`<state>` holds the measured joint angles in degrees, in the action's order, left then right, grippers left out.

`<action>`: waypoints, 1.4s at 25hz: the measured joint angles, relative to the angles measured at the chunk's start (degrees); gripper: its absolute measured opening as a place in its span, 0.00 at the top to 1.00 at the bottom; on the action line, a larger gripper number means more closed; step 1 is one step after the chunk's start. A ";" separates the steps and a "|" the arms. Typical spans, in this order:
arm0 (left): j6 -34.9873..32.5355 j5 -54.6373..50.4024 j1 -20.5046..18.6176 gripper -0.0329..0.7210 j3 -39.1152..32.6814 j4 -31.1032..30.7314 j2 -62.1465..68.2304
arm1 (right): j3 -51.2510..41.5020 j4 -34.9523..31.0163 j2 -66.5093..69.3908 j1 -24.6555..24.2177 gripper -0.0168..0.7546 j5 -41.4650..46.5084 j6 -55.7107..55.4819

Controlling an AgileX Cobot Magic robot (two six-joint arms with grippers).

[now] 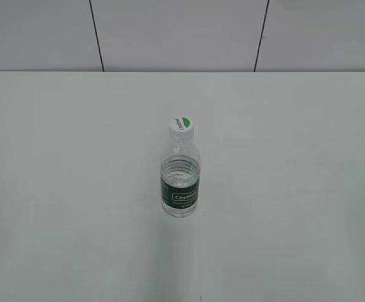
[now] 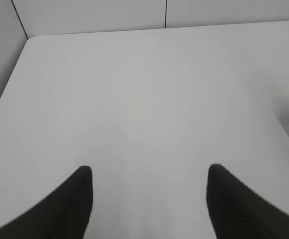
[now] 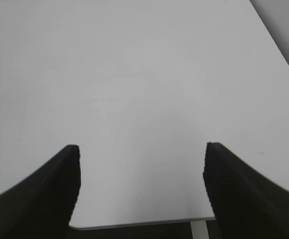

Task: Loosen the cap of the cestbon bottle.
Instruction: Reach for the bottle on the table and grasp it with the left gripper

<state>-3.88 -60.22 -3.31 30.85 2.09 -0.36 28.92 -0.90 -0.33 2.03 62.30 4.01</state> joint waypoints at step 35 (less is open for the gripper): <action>0.00 0.00 0.00 0.38 0.00 -0.05 0.67 | 0.00 0.00 0.00 0.00 0.21 0.00 0.00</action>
<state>-3.88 -60.22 -3.31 30.85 2.03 0.31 28.92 -0.90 -0.33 2.03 62.30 4.01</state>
